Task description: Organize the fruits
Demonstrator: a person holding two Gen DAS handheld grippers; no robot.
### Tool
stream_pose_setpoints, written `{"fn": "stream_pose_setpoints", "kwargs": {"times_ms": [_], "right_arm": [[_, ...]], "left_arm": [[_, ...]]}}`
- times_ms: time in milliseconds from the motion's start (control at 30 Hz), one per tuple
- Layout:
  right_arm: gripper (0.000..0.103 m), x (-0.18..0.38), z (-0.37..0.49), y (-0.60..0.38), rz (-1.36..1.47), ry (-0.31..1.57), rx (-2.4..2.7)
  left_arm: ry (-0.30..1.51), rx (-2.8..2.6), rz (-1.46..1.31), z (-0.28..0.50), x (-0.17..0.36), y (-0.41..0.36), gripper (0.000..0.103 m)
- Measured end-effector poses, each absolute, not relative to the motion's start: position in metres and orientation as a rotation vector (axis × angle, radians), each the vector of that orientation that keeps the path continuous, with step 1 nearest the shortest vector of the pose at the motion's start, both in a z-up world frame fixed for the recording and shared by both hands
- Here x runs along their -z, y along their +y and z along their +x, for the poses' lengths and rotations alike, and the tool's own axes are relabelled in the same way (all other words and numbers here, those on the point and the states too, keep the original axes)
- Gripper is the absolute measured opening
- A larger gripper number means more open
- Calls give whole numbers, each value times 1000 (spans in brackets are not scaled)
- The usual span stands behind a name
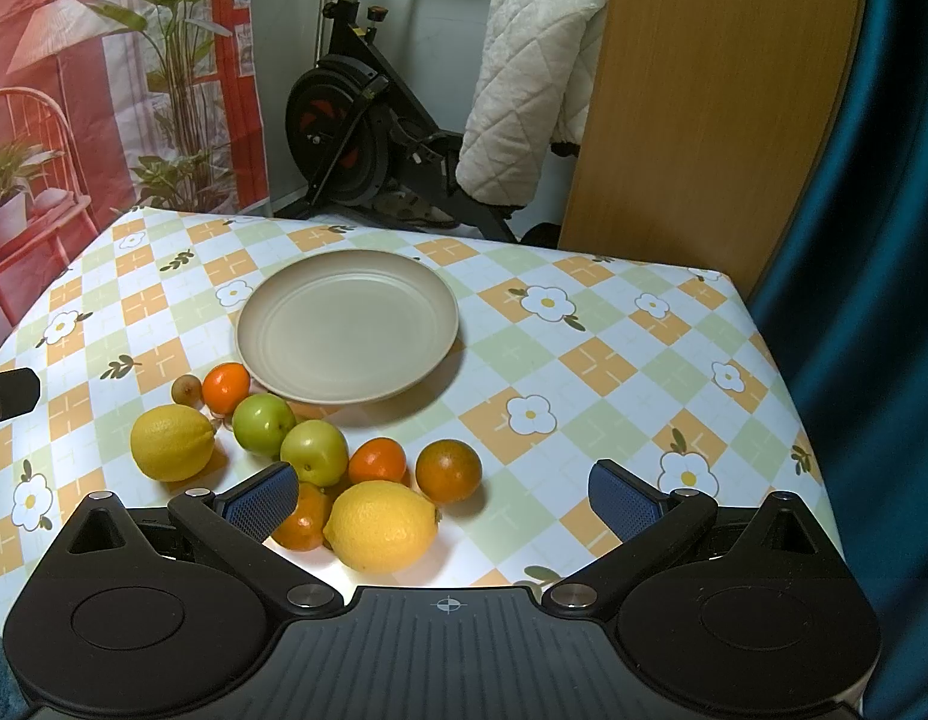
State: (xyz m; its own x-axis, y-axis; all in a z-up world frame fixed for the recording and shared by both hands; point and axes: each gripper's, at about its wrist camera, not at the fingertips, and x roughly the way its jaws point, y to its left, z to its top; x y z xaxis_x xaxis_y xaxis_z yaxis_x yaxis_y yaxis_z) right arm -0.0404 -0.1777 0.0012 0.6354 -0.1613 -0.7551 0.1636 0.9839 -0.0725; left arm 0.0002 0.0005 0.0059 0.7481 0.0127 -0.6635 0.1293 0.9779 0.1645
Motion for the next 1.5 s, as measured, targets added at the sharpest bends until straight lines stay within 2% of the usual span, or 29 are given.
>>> {"fn": "stream_pose_setpoints", "kwargs": {"times_ms": [1100, 1500], "right_arm": [[103, -2, -41, -177, 4, 857, 182], [103, -17, -33, -179, -48, 781, 180]], "left_arm": [[711, 83, 163, 1, -9, 1, 99], [636, 37, 178, 13, -16, 12, 99]]}}
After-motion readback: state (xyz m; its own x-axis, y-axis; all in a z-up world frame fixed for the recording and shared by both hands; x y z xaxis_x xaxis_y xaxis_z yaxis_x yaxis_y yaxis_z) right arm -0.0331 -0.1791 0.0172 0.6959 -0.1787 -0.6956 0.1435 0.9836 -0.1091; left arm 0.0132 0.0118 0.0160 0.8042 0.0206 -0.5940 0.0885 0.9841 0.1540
